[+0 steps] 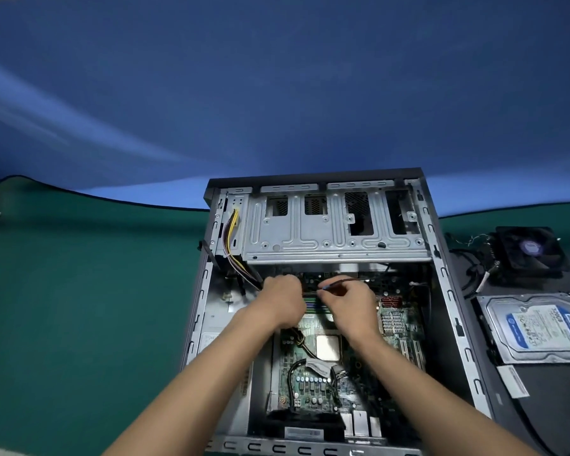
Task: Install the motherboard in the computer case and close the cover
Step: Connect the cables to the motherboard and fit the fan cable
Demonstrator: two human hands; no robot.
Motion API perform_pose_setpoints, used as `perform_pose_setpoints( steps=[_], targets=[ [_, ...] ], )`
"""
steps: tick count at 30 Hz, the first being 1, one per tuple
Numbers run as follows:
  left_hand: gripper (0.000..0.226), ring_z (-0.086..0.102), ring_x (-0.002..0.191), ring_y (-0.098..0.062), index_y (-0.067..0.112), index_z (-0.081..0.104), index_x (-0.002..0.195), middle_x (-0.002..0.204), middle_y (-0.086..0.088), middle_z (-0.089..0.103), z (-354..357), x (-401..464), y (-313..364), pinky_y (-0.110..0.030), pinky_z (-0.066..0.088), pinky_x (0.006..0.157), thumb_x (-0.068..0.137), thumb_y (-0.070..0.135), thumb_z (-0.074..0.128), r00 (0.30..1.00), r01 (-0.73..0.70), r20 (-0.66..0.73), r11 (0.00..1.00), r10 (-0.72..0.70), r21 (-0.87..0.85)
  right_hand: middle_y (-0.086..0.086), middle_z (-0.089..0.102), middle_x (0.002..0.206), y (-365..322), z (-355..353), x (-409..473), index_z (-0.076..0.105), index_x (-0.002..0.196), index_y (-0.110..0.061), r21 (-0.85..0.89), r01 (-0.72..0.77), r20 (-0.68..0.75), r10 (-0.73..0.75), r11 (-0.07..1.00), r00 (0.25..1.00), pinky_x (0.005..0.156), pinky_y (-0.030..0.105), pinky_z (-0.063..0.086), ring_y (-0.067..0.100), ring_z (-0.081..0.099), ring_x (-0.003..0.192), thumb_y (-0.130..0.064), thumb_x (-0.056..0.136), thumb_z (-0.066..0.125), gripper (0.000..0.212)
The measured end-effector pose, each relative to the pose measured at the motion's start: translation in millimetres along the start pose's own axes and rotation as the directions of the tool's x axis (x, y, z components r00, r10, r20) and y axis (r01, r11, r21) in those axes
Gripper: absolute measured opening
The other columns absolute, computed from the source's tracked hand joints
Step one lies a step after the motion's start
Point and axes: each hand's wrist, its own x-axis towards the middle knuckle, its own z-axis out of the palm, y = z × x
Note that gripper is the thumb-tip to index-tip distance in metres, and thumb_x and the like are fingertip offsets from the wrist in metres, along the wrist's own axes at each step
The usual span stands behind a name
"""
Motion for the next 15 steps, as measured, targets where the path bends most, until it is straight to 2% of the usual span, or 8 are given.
perform_pose_setpoints(
  steps=[3,5,7,8,10,11,12,15],
  targets=[
    [0.014,0.055,0.097,-0.032,0.005,0.054,0.086,0.102,-0.02,0.059,-2.5,12.1,-6.5,-0.033,0.043,0.075,0.087,0.001,0.04,0.988,0.018,0.155,0.999,-0.024,0.04,-0.012,0.066,0.073,3.3,5.3,9.2,0.076,0.085,-0.016,-0.112,0.04,0.01,-0.039,0.993,0.999,0.062,0.006,0.04,0.004,0.061,0.07,-0.012,0.083,0.072,0.006],
    [0.013,0.056,0.085,-0.026,0.002,0.059,0.092,0.097,-0.017,0.061,-4.0,20.8,-12.6,-0.03,0.042,0.069,0.089,0.005,0.047,0.977,0.043,0.211,0.999,-0.04,-0.008,-0.006,0.069,0.075,2.6,9.1,13.3,0.077,0.087,-0.013,-0.173,0.061,0.032,-0.057,0.983,0.998,0.064,0.017,0.043,0.01,0.063,0.072,-0.016,0.084,0.071,0.007],
    [0.02,0.057,0.083,-0.025,-0.003,0.059,0.105,0.104,-0.018,0.063,-6.2,28.3,-17.7,-0.031,0.044,0.071,0.091,0.01,0.053,0.967,0.097,0.244,0.992,-0.075,-0.08,0.0,0.072,0.079,1.6,12.6,16.2,0.077,0.088,-0.01,-0.219,0.078,0.05,-0.069,0.973,0.996,0.065,0.021,0.045,0.015,0.065,0.074,-0.019,0.085,0.071,0.012],
    [0.018,0.058,0.075,-0.026,-0.005,0.057,0.104,0.1,-0.021,0.063,-7.0,30.6,-20.4,-0.034,0.046,0.069,0.092,0.009,0.053,0.957,0.141,0.276,0.975,-0.09,-0.173,0.002,0.073,0.082,1.1,14.2,17.6,0.077,0.09,-0.009,-0.239,0.084,0.059,-0.072,0.967,0.996,0.067,0.022,0.047,0.016,0.065,0.075,-0.02,0.085,0.07,0.014],
    [0.009,0.055,0.057,-0.025,-0.005,0.053,0.091,0.078,-0.02,0.062,-8.7,33.7,-26.1,-0.035,0.048,0.059,0.094,0.003,0.047,0.933,0.258,0.338,0.882,-0.122,-0.394,0.002,0.073,0.084,1.2,16.8,20.8,0.076,0.092,-0.01,-0.277,0.085,0.075,-0.067,0.957,0.995,0.068,0.021,0.048,0.017,0.065,0.074,-0.022,0.087,0.068,0.015],
    [0.01,0.054,0.057,-0.025,-0.003,0.05,0.087,0.071,-0.017,0.059,-8.2,35.7,-29.6,-0.035,0.048,0.059,0.094,0.0,0.044,0.932,0.301,0.33,0.821,-0.148,-0.484,0.001,0.073,0.082,2.3,18.0,22.8,0.076,0.092,-0.01,-0.293,0.076,0.077,-0.055,0.953,0.995,0.061,0.014,0.046,0.015,0.064,0.069,-0.022,0.088,0.067,0.015],
    [0.01,0.054,0.061,-0.026,-0.002,0.049,0.086,0.068,-0.015,0.057,-7.5,37.4,-32.5,-0.035,0.048,0.06,0.094,-0.003,0.042,0.936,0.325,0.303,0.767,-0.177,-0.554,0.001,0.071,0.078,3.5,19.4,24.7,0.076,0.093,-0.009,-0.306,0.056,0.078,-0.033,0.95,0.996,0.052,0.007,0.041,0.013,0.062,0.063,-0.021,0.089,0.065,0.016],
    [0.019,0.053,0.066,-0.026,-0.001,0.047,0.076,0.072,-0.015,0.052,-5.2,44.6,-39.8,-0.033,0.046,0.061,0.09,-0.011,0.038,0.946,0.323,0.229,0.67,-0.227,-0.669,0.001,0.065,0.068,7.8,23.6,27.3,0.073,0.091,-0.004,-0.325,-0.016,0.078,0.044,0.945,0.996,0.045,0.009,0.039,0.009,0.056,0.052,-0.02,0.092,0.063,0.019]
  ],
)
